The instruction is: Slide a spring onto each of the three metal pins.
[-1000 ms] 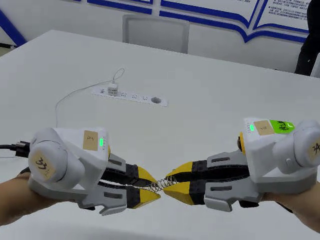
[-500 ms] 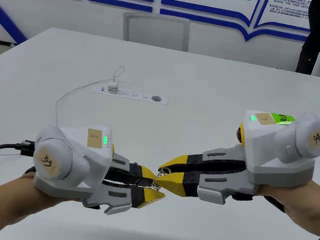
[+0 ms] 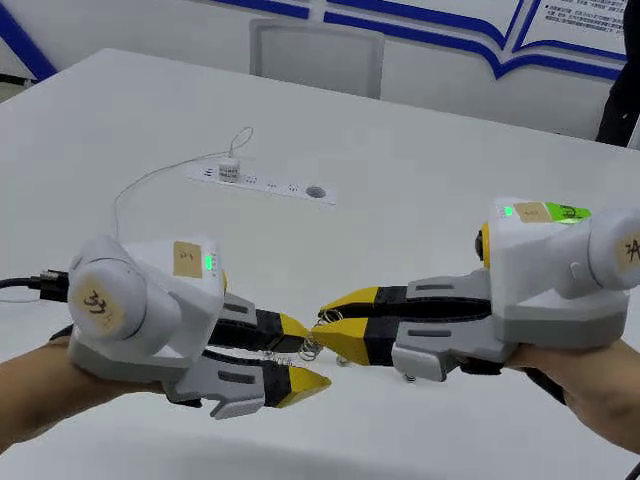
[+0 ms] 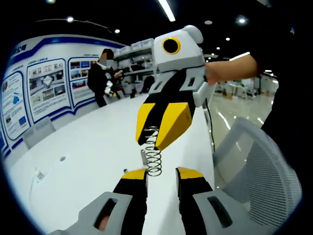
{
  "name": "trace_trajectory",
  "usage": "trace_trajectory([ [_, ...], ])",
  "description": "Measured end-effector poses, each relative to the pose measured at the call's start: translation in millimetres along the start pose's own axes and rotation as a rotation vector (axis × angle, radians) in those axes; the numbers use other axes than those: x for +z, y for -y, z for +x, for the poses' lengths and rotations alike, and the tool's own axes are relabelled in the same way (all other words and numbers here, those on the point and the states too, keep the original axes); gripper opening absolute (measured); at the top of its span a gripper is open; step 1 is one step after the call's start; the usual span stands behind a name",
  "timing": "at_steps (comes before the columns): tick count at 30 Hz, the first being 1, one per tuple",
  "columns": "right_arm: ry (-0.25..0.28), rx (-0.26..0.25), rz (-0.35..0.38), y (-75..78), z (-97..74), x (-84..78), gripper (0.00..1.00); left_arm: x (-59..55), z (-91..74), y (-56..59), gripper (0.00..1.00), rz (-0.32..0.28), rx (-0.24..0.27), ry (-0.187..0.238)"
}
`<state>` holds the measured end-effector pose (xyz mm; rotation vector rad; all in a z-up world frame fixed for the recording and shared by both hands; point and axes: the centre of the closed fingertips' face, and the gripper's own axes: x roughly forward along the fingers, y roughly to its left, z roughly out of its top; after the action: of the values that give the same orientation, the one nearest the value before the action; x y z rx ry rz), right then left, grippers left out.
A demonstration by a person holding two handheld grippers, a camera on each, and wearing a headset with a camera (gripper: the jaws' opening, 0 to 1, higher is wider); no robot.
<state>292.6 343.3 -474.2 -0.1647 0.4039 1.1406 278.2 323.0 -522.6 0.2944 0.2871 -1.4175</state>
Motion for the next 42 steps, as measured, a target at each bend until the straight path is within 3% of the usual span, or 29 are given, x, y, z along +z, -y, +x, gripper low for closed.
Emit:
trace_trajectory([
  [5,-0.016,-0.035,-0.025,15.5,-9.2,3.3,0.1,-7.2,-7.1,-8.5,0.31,-0.013,0.033,-0.026],
  [10,-0.026,-0.116,-0.01,40.9,-17.3,-1.0,0.1,-7.1,-18.1,-18.0,0.36,-0.032,0.075,-0.017],
  [18,-0.072,-0.241,0.035,78.3,-21.5,-21.8,0.1,-11.6,-34.2,-33.0,0.46,-0.06,0.141,-0.017],
  [28,-0.124,-0.264,0.048,95.9,-9.4,-40.6,0.1,-18.3,-45.8,-41.6,0.6,-0.102,0.177,-0.014],
  [33,-0.147,-0.271,0.063,104.9,-2.4,-52.1,0.1,-25.3,-52.4,-48.3,0.68,-0.128,0.204,-0.015],
  [36,-0.172,-0.283,0.073,112.3,0.6,-62.8,0.1,-33.0,-56.3,-53.0,0.78,-0.176,0.232,-0.037],
  [42,-0.194,-0.304,0.106,121.4,6.1,-78.0,0.1,-38.6,-63.3,-57.8,0.87,-0.191,0.256,-0.028],
])
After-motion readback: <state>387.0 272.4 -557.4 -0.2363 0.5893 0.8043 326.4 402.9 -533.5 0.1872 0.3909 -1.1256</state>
